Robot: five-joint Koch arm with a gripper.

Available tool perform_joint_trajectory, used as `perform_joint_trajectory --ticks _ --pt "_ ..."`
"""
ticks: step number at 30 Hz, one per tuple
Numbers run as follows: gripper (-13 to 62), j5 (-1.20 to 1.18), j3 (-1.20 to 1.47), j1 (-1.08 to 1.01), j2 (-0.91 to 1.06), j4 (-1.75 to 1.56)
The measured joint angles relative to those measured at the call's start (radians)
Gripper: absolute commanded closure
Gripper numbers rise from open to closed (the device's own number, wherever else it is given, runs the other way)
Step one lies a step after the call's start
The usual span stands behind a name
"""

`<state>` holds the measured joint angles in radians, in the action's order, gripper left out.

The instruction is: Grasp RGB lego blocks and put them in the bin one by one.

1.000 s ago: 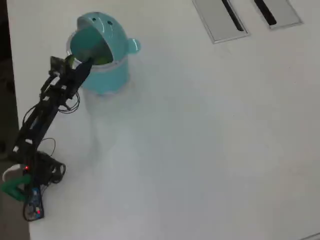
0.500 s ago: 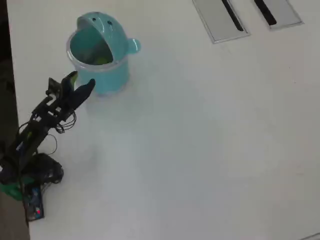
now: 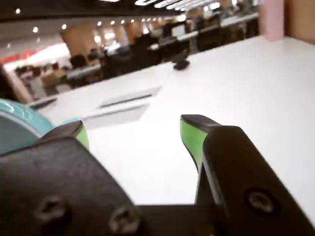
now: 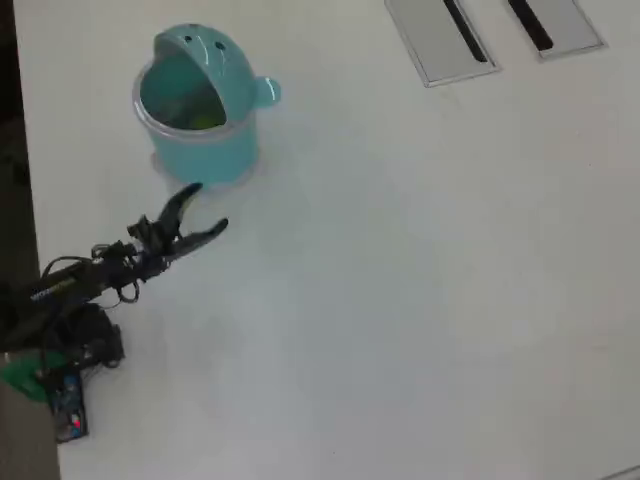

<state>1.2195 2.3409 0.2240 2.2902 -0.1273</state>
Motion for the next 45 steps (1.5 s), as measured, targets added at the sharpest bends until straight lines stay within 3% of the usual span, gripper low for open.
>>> perform_joint_trajectory --ticks 27,33,45 --pt "15.7 -0.847 0.456 -0.184 0.000 -0.408" --pt "15.7 -0.907 0.646 -0.149 0.000 -0.589" --pt "15.7 -0.991 0.758 -0.163 0.000 -0.663"
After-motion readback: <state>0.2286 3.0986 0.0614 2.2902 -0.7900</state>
